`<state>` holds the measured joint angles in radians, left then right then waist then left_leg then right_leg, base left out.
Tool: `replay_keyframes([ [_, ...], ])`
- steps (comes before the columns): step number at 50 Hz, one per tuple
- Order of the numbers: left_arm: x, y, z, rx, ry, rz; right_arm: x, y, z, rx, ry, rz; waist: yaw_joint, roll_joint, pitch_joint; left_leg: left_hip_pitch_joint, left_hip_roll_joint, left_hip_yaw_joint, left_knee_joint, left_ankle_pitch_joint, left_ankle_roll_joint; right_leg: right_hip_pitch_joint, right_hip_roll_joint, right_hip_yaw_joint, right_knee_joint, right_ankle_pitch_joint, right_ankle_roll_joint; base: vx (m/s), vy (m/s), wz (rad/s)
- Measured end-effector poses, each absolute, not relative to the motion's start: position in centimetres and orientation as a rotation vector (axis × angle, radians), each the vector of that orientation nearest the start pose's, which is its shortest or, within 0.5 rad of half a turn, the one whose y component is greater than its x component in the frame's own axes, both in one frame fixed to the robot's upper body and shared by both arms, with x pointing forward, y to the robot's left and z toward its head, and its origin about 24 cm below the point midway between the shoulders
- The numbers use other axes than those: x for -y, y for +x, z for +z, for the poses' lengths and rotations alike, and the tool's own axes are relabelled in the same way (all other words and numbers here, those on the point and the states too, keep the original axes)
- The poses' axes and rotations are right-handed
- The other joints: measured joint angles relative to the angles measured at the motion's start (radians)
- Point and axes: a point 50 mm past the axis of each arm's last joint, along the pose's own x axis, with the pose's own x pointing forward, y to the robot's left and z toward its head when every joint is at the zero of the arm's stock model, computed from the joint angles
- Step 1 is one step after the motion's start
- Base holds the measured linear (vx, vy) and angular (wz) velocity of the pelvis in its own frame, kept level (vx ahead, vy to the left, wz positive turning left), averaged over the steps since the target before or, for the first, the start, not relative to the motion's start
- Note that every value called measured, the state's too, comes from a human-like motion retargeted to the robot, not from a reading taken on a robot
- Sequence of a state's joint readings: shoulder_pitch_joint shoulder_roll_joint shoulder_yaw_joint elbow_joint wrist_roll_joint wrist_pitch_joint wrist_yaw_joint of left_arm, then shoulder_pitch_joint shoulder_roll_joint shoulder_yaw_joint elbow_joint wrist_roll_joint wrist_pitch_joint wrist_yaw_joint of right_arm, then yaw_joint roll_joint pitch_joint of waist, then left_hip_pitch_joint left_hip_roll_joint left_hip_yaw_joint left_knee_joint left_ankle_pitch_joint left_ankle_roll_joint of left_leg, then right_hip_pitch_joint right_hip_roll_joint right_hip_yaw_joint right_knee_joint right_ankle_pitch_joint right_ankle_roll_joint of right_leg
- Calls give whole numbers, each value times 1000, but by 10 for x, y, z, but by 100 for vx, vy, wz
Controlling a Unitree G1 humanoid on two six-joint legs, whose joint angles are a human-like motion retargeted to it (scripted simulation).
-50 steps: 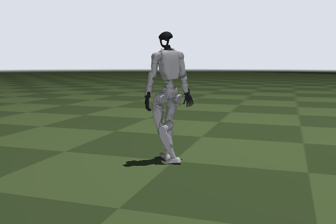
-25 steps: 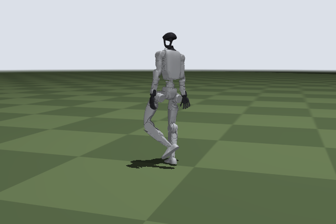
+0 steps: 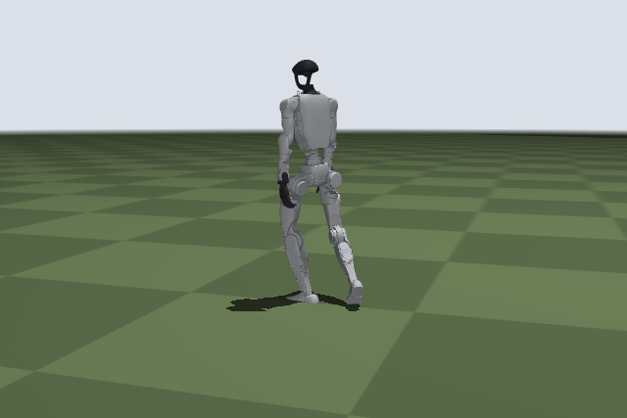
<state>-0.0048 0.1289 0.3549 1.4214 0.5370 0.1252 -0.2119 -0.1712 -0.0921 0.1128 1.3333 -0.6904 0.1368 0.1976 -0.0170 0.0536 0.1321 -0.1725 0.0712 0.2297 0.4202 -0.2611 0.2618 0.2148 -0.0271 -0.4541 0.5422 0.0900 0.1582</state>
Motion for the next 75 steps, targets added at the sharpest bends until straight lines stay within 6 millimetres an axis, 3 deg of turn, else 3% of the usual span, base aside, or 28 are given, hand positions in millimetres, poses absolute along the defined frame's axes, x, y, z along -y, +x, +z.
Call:
replay_keyframes([
  [3, -221, 75, -169, -1458, 259, -142, 194, 103, -168, -1395, -694, 499, -57, 13, 26, 53, -1, -11, -51, 13, 0, -192, 34, 60, 256, -145, 21, 35, 21, 34],
  [7, -240, 135, -150, -1280, 446, -136, 213, 68, -172, -1540, -573, 393, -109, -18, 42, 97, -47, -11, -88, 7, 0, -368, 66, 66, 234, -299, -10, 34, 3, 27],
  [12, -248, 194, -122, -1094, 533, -131, 235, 15, -170, -1761, -446, 324, -171, -99, 69, 222, -149, -10, -144, -51, 0, -479, 116, 204, -112, -430, -156, 44, -10, 33],
  [15, -246, 221, -106, -998, 547, -144, 244, -15, -166, -1882, -400, 299, -186, -135, 89, 298, -180, -13, -148, -90, 0, -491, 112, 283, -243, -341, -340, 54, -17, 29],
  [16, -243, 229, -101, -966, 552, -157, 244, -26, -164, -1919, -379, 291, -194, -146, 93, 314, -193, -27, -140, -103, 0, -485, 100, 283, -269, -289, -357, 60, -20, 58],
  [17, -240, 236, -97, -936, 556, -170, 245, -36, -163, -1957, -356, 286, -198, -155, 95, 329, -205, -38, -131, -117, 0, -476, 87, 286, -289, -259, -355, 65, -19, 68],
  [18, -236, 240, -94, -909, 561, -185, 244, -47, -161, -1994, -329, 285, -195, -161, 93, 343, -215, -46, -120, -132, 0, -457, 72, 291, -296, -271, -313, 63, -20, 54],
  [20, -228, 245, -92, -870, 572, -216, 242, -67, -156, -2068, -271, 306, -180, -168, 85, 363, -231, -66, -96, -156, 0, -420, 24, 204, -273, -383, -216, 61, -19, 37],
  [22, -220, 241, -96, -861, 570, -234, 241, -76, -153, -2117, -241, 328, -155, -177, 89, 384, -247, -77, -68, -173, 0, -400, -20, 225, -260, -377, -96, 55, -11, -1],
  [25, -214, 219, -112, -920, 538, -242, 245, -68, -153, -2115, -279, 356, -87, -174, 95, 430, -246, -18, -54, -177, 0, -368, -44, 172, -257, -367, -47, 57, 4, -97],
  [29, -210, 143, -152, -1163, 403, -238, 249, -23, -160, -1985, -407, 390, -64, -180, 75, 455, -260, 11, -15, -89, 0, -325, -32, 220, -273, -342, 3, 48, 13, -102],
  [33, -207, 61, -174, -1464, 273, -258, 232, 29, -170, -1745, -453, 421, -87, -195, 50, 407, -247, 46, 166, 40, 0, -257, -53, 184, -326, -320, 53, 46, 19, -19],
  [35, -208, 33, -177, -1586, 270, -266, 222, 51, -171, -1633, -441, 411, -83, -204, 43, 319, -226, 50, 343, 93, 0, -228, -67, 161, -360, -312, 74, 35, 7, 23],
  [38, -213, 12, -176, -1676, 297, -267, 210, 80, -170, -1505, -436, 386, -57, -204, 50, 152, -114, 56, 649, -9, 0, -175, -50, 125, -413, -321, 83, 40, -22, 33],
  [42, -216, 8, -176, -1675, 287, -265, 202, 109, -165, -1449, -465, 411, -9, -174, 56, -43, 34, 123, 821, -88, 0, -143, -15, 96, -457, -300, 100, 21, 19, 55],
  [45, -213, 9, -176, -1660, 263, -244, 195, 127, -160, -1427, -505, 463, 18, -159, 44, -202, 53, 210, 749, -63, 0, -153, 0, 85, -483, -269, 104, -4, 53, 74],
  [47, -210, 12, -177, -1642, 245, -233, 189, 143, -156, -1380, -542, 496, 19, -144, 20, -315, 36, 249, 604, -16, -40, -190, 10, 54, -501, -253, 104, -10, 34, 84],
  [52, -206, 13, -178, -1642, 221, -238, 170, 174, -146, -1247, -623, 582, 42, -96, 10, -394, 14, 180, 169, 110, -342, -157, 95, 43, -527, -288, 104, 27, 6, 23],
  [55, -202, 10, -178, -1654, 217, -261, 157, 180, -143, -1212, -636, 644, 57, -57, 15, -367, 27, 133, 3, 332, -520, -96, 155, 33, -554, -293, 104, 41, 11, -17],
  [57, -198, 8, -179, -1656, 209, -288, 151, 178, -144, -1217, -632, 680, 58, -70, 2, -371, 4, 110, 52, 371, -447, -79, 146, 40, -555, -284, 104, 44, 7, -11],
  [58, -196, 8, -179, -1653, 206, -299, 148, 176, -145, -1223, -627, 691, 60, -82, -10, -376, -2, 159, 95, 340, -374, -79, 132, 49, -552, -273, 104, 51, 18, -6],
  [59, -196, 7, -179, -1653, 204, -306, 145, 172, -147, -1232, -619, 703, 63, -87, -15, -379, -24, 130, 119, 314, -341, -65, 118, 60, -549, -262, 104, 58, 33, -10],
  [60, -196, 6, -179, -1655, 202, -312, 142, 166, -149, -1244, -610, 716, 67, -90, -18, -381, -55, 61, 134, 291, -327, -45, 103, 70, -546, -251, 104, 65, 41, -5],
  [62, -197, 8, -179, -1650, 204, -302, 140, 156, -154, -1278, -593, 727, 68, -100, -27, -373, -52, 96, 175, 256, -260, -33, 84, 118, -522, -214, 104, 61, 32, 4],
  [65, -199, 14, -178, -1631, 202, -288, 145, 139, -159, -1341, -589, 732, 69, -105, -42, -337, -49, 129, 198, 196, -191, -9, 51, 52, -494, -116, 104, 54, 30, 3],
  [69, -206, 24, -177, -1617, 238, -273, 161, 114, -167, -1407, -630, 678, 64, -83, -74, -248, -66, 114, 125, 153, -153, 3, -1, -35, -393, 88, 104, 58, 32, 14],
  [72, -210, 40, -176, -1567, 283, -243, 176, 97, -171, -1446, -632, 599, 45, -40, -56, -140, -84, 37, 32, 150, -148, -32, -16, -10, -203, 208, 104, 55, 33, 55],
  [75, -212, 57, -174, -1518, 293, -223, 192, 82, -172, -1491, -629, 540, -28, -1, -9, -5, -120, -31, -65, 161, -122, -131, -53, 25, 134, 57, 84, 55, 34, 86],
])
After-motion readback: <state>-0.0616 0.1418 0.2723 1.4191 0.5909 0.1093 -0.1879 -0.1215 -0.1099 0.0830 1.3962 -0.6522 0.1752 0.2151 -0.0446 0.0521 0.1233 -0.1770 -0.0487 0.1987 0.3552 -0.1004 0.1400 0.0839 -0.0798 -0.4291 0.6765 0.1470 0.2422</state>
